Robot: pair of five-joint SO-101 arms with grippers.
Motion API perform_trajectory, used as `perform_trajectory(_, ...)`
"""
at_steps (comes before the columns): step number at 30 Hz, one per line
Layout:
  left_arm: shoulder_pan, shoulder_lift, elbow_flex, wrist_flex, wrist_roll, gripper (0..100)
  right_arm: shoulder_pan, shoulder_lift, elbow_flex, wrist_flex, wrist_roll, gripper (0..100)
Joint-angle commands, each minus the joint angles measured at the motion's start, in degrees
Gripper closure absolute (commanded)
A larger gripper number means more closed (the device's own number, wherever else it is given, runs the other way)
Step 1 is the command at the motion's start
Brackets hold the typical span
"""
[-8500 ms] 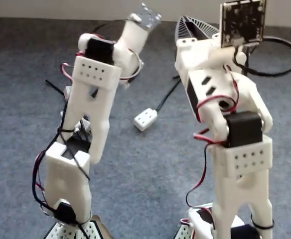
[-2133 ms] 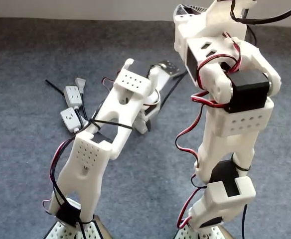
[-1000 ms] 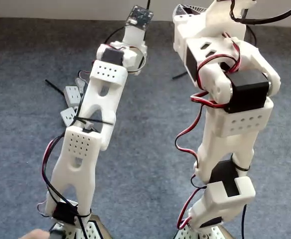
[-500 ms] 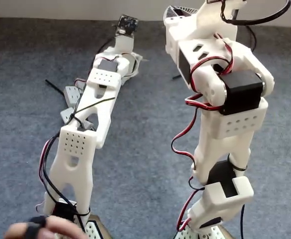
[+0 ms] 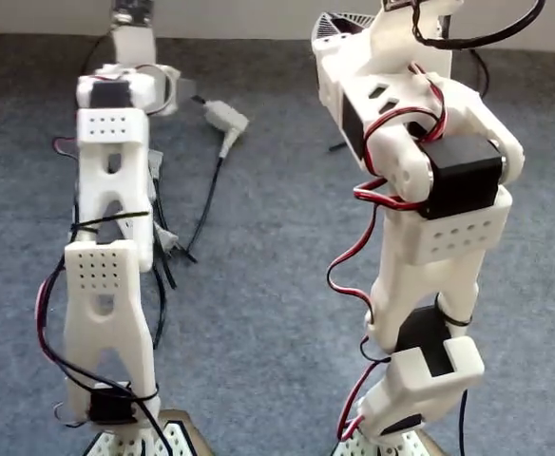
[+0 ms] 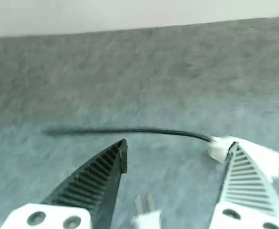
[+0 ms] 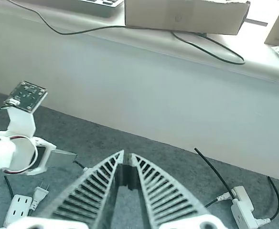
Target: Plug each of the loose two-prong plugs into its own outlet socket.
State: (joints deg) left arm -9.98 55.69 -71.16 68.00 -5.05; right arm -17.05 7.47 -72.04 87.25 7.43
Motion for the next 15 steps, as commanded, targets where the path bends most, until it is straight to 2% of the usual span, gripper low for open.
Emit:
perform_trajectory(1,-1.5,-3.7,-4.2,6.8,-4.2,68,1.6,-0.4,-0.1,-1.1,0.4,98.5)
perform_trajectory(6,-2.9,-3.9,-4.4,17.9,-11.3,68,1.5,-0.4,-0.1,-1.0,0.4,98.5)
perform_trajectory(10,-5.5,-4.0,-4.4,24.8,-11.4,68,1.8,-0.4,-0.1,-1.0,0.4,98.5)
perform_trajectory(15,-11.1,-3.6,-4.1,29.2,-11.3,69,1.8,-0.4,-0.1,-1.0,0.6,98.5)
